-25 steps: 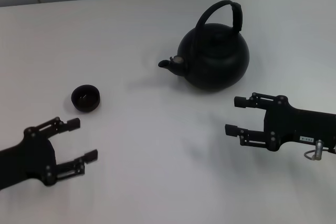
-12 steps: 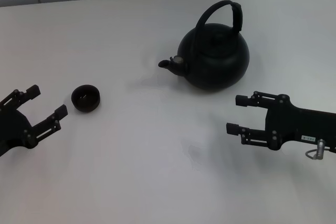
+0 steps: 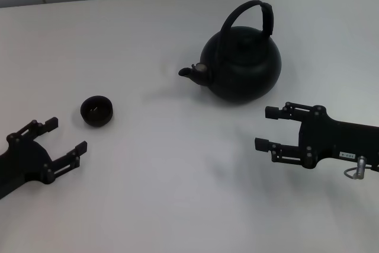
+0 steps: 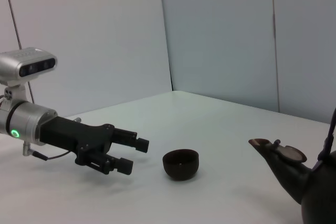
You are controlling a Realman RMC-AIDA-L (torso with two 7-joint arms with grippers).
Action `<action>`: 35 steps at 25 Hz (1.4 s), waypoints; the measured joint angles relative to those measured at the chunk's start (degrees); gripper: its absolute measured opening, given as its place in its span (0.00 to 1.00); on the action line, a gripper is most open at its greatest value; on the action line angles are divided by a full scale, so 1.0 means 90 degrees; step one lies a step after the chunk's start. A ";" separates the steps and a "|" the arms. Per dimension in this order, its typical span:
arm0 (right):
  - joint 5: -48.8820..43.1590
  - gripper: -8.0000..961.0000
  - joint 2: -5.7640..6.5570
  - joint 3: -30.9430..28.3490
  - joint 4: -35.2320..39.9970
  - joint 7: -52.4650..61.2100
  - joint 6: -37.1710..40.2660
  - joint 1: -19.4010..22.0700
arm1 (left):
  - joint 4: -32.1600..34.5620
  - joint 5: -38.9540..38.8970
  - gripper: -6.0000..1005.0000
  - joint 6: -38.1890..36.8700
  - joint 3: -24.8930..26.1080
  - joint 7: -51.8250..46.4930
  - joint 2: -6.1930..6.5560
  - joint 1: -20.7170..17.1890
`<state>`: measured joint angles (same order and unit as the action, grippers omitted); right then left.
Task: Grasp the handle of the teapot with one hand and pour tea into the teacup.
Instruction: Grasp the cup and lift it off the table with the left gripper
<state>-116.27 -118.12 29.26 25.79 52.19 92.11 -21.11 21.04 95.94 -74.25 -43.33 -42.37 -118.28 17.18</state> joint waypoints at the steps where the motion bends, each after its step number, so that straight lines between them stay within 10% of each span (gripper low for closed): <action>1: 0.0000 0.75 0.0000 0.0000 0.0003 -0.0002 -0.0001 0.0000 | -0.0002 0.0001 0.77 0.0024 -0.0014 0.0000 -0.0005 0.0001; 35: 0.0020 0.75 0.0033 -0.0099 0.0004 -0.0011 0.0011 -0.0008 | -0.0347 -0.0055 0.74 0.1187 -0.0382 -0.0040 -0.0096 0.1070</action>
<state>-116.10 -117.82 28.38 25.84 52.09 92.21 -21.18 17.92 95.45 -63.57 -46.77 -42.73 -119.14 26.81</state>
